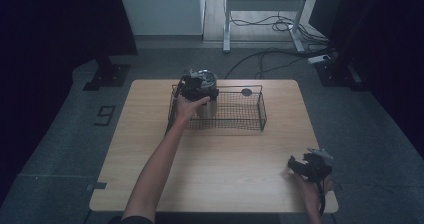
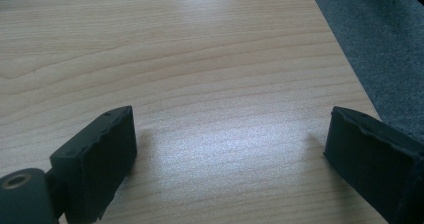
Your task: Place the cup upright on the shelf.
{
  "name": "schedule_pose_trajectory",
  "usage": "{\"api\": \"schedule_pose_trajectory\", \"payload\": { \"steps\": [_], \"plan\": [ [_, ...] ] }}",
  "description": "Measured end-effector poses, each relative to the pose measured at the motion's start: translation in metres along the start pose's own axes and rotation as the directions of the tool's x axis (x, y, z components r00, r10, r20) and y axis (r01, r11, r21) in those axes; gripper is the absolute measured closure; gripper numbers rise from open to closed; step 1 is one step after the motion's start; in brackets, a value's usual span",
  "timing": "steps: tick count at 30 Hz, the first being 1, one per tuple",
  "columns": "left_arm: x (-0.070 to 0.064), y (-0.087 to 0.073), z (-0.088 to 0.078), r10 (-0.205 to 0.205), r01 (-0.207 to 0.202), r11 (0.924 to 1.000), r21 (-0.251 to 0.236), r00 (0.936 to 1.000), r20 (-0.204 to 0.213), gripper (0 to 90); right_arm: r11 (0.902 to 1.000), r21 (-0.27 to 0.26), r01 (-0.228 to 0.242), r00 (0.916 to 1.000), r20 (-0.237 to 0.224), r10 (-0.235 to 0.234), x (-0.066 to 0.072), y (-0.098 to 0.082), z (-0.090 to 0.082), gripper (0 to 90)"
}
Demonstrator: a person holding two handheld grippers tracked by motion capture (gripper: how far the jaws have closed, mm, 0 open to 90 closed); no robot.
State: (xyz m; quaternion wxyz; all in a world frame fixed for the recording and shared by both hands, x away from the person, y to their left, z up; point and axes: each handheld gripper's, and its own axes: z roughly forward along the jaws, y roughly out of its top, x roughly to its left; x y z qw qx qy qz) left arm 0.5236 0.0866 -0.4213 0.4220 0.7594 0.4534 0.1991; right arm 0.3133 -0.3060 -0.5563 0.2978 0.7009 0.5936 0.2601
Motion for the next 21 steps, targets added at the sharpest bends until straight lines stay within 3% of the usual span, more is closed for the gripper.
{"api": "schedule_pose_trajectory", "payload": {
  "steps": [21],
  "plan": [
    [-0.001,-0.023,0.025,-0.021,0.023,0.9979,0.060,0.9993,-0.030,3.9,1.0000,0.000,0.000,1.0000,0.000,0.000,0.000,0.000,0.000,6.2]
  ]
}}
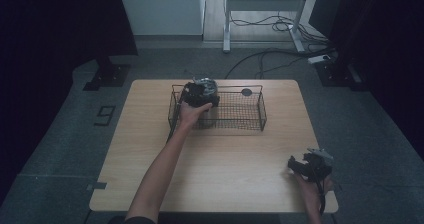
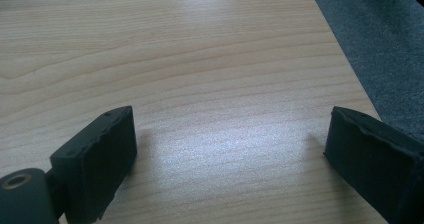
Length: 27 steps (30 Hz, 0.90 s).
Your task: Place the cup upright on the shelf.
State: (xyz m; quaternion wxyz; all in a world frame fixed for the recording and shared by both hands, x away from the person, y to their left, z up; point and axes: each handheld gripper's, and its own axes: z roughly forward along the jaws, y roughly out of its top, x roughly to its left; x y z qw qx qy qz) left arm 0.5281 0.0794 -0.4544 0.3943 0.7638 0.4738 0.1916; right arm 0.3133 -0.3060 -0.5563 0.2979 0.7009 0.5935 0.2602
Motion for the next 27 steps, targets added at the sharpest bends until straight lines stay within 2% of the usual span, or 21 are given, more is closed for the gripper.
{"api": "schedule_pose_trajectory", "payload": {
  "steps": [15,17,19,21,25,27],
  "plan": [
    [-0.001,-0.010,0.003,0.005,-0.005,1.0000,-0.001,1.0000,0.001,3.8,1.0000,-0.003,-0.002,1.0000,0.001,0.002,0.000,0.000,0.000,6.9],
    [-0.002,-0.012,0.002,0.013,-0.013,0.9999,-0.004,0.9999,-0.002,3.7,1.0000,-0.003,-0.003,1.0000,0.000,0.003,0.000,0.000,0.000,7.0],
    [-0.006,-0.015,0.000,0.041,-0.041,0.9992,-0.004,0.9991,-0.010,3.7,1.0000,-0.003,-0.003,1.0000,0.001,0.003,0.000,0.000,0.000,6.9],
    [-0.007,-0.017,-0.001,0.046,-0.046,0.9989,-0.006,0.9989,-0.014,3.6,1.0000,-0.003,-0.003,1.0000,0.001,0.003,0.000,0.000,0.000,6.9],
    [-0.007,-0.016,-0.002,0.039,-0.039,0.9992,0.003,0.9990,-0.021,3.1,1.0000,-0.003,-0.003,1.0000,0.001,0.003,0.000,0.000,0.000,7.0],
    [-0.006,-0.016,-0.005,0.030,-0.030,0.9995,-0.013,0.9994,-0.018,2.2,1.0000,-0.003,-0.002,1.0000,0.001,0.002,0.000,0.000,0.000,6.9]
  ]
}}
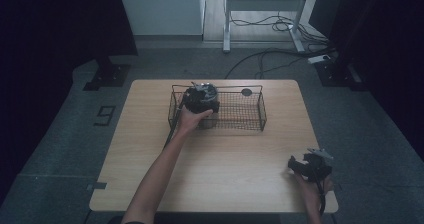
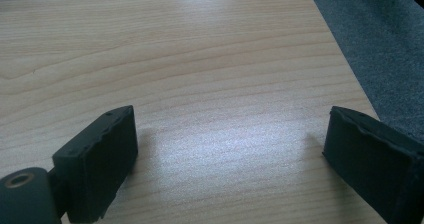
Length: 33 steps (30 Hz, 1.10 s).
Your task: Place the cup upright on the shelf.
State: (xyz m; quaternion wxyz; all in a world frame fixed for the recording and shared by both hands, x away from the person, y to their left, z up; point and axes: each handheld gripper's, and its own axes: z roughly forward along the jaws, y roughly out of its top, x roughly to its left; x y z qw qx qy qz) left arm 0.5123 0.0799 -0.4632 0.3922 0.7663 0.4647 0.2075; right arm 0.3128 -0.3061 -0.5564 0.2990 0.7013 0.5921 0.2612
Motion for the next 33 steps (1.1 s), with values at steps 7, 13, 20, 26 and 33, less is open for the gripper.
{"api": "schedule_pose_trajectory", "payload": {
  "steps": [7,13,20,26,33],
  "plan": [
    [0.003,0.003,-0.019,-0.024,0.026,0.9976,-0.064,0.9988,0.044,0.0,1.0000,0.000,0.000,1.0000,0.000,0.000,0.000,0.000,0.000,7.0],
    [0.006,0.002,-0.035,-0.010,0.017,0.9947,-0.102,0.9974,0.071,0.0,1.0000,0.000,-0.001,1.0000,0.000,0.001,0.000,0.000,0.000,6.9],
    [0.004,-0.003,-0.049,0.009,0.000,0.9936,-0.113,0.9966,0.081,0.0,1.0000,0.001,-0.001,1.0000,0.000,0.001,0.000,0.000,0.000,6.8],
    [0.004,-0.012,-0.066,0.031,-0.023,0.9918,-0.126,0.9974,0.065,0.0,1.0000,0.000,-0.001,1.0000,0.001,0.001,0.000,0.000,0.000,6.9],
    [0.004,-0.025,-0.091,0.041,-0.029,0.9909,-0.131,0.9949,0.092,0.3,1.0000,0.002,-0.002,1.0000,0.003,0.002,0.000,0.000,0.000,6.8]
  ]
}}
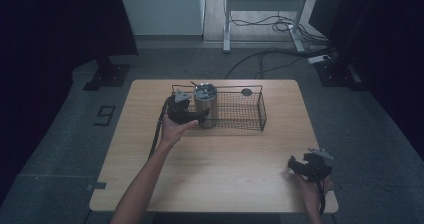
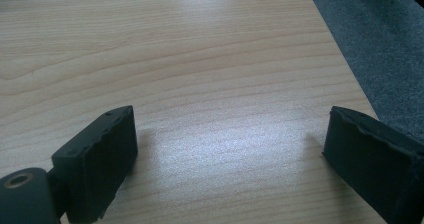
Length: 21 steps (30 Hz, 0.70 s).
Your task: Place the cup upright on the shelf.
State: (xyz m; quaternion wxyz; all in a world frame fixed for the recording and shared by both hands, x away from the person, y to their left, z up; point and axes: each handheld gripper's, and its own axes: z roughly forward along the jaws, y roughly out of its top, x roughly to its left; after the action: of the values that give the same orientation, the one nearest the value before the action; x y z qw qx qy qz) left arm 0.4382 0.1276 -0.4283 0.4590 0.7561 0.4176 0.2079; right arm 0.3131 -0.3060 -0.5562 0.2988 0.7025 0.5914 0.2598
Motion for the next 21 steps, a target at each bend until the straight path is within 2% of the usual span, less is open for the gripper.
{"api": "schedule_pose_trajectory", "payload": {
  "steps": [5,11,17,21],
  "plan": [
    [-0.002,-0.008,-0.012,0.000,0.000,1.0000,0.005,1.0000,0.001,0.7,1.0000,-0.001,0.001,1.0000,0.000,-0.001,0.000,0.000,0.000,6.8],
    [-0.005,-0.029,-0.030,-0.016,0.016,0.9998,0.012,0.9999,-0.001,1.7,1.0000,0.002,-0.002,1.0000,0.001,0.002,0.000,0.000,0.000,6.8],
    [-0.007,-0.043,-0.045,-0.027,0.027,0.9996,0.005,0.9996,0.012,2.9,1.0000,0.001,-0.002,1.0000,0.001,0.002,0.000,0.000,0.000,6.9],
    [-0.009,-0.051,-0.053,-0.015,0.015,0.9998,0.012,0.9998,0.014,3.8,1.0000,0.002,-0.002,1.0000,0.001,0.002,0.000,0.000,0.000,6.8]
  ]
}}
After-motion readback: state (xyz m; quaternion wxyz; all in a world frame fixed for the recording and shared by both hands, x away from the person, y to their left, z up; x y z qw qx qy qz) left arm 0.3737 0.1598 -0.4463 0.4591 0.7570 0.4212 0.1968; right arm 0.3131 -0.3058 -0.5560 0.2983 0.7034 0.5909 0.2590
